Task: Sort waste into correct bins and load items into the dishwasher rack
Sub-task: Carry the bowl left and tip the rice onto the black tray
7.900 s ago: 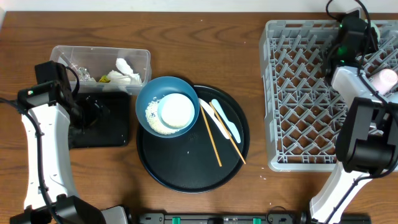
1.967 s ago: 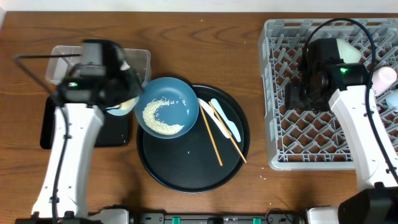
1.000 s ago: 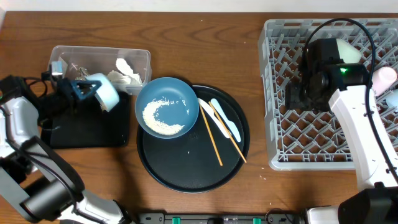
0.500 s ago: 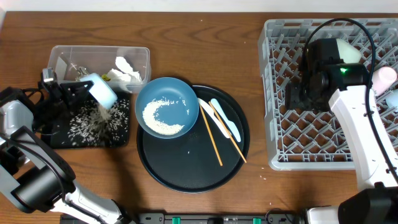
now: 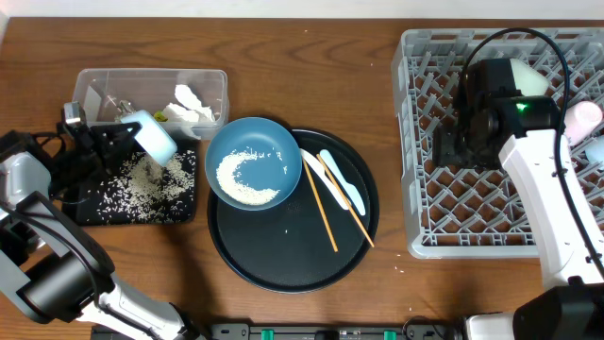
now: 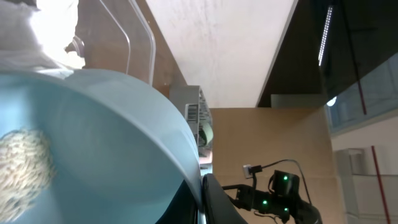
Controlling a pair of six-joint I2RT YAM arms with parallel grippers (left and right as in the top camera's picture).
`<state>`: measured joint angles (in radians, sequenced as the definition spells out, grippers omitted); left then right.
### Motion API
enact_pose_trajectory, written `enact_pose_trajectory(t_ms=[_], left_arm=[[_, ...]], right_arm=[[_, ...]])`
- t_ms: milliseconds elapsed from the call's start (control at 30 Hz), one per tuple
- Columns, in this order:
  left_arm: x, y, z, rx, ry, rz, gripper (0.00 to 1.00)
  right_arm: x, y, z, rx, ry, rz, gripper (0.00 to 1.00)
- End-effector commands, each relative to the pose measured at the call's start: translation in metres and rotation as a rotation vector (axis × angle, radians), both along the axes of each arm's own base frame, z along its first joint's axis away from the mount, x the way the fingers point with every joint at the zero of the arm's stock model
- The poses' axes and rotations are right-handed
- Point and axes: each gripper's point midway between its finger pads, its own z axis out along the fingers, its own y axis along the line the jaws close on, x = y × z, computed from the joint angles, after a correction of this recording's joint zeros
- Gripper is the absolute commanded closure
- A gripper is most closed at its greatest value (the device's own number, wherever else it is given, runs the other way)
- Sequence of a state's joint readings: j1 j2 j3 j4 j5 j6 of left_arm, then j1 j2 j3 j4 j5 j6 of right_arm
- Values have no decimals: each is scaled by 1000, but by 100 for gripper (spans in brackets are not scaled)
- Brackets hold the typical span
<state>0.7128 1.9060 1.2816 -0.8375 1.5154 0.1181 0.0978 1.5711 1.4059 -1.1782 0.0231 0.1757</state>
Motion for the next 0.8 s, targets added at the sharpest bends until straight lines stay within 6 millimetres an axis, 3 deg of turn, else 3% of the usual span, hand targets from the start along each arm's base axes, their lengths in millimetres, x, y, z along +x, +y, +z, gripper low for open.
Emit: enact_pose_trajectory(t_ms=[0, 100, 233, 300, 433, 533, 633, 700, 767], left_arm=[[-2, 3, -10, 0, 75, 17, 93], [-2, 1, 9, -55, -24, 8, 94], [-2, 4, -7, -31, 88, 24, 94], [-1, 2, 9, -90, 18, 13, 94], [0, 5, -2, -39, 62, 23, 94], [0, 4, 10, -83, 12, 16, 94], [1, 9, -11, -47, 145, 42, 94], [1, 7, 9, -108, 33, 24, 94], [2, 8, 7, -83, 32, 26, 94]], right_arm=[[0, -1, 0, -8, 0, -9, 37], [0, -1, 0, -8, 0, -9, 37], [0, -1, 0, -8, -1, -9, 37], [0, -1, 0, -8, -1, -9, 37], [0, -1, 0, -8, 0, -9, 37], [0, -1, 0, -8, 0, -9, 37], [0, -1, 0, -8, 0, -9, 37], [-1, -1, 0, -9, 1, -9, 37], [-1, -1, 0, -9, 2, -9, 37]])
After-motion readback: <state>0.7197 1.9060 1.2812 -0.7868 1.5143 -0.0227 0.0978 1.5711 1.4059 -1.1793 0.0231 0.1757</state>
